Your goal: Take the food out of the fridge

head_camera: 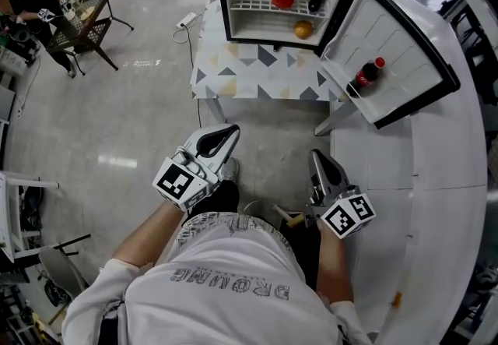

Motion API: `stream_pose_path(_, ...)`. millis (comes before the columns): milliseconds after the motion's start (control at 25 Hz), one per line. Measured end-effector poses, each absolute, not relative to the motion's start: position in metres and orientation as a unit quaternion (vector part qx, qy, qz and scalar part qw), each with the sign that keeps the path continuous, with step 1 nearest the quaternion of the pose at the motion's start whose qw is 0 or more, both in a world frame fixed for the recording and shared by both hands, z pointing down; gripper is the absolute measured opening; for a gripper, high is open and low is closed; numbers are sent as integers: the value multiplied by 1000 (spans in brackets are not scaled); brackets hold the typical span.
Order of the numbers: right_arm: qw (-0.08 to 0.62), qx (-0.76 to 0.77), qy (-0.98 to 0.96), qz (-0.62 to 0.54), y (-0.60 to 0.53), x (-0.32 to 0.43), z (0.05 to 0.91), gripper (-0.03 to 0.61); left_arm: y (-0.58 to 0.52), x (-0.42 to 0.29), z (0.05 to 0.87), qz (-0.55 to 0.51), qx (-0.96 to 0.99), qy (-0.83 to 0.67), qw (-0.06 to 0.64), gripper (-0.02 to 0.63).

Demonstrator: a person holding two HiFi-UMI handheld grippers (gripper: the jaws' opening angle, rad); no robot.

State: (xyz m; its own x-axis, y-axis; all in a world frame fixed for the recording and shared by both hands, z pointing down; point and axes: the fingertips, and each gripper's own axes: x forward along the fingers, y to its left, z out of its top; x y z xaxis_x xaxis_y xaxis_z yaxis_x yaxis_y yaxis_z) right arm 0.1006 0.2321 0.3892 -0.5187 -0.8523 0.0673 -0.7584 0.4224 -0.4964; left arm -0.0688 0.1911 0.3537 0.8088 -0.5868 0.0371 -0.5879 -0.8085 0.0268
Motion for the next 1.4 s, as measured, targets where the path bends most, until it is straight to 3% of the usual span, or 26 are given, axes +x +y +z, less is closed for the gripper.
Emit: stream_pose_path(1400, 82, -550, 792, -252, -36, 64, 402, 0, -99, -81, 371, 16, 974, -219, 50, 8)
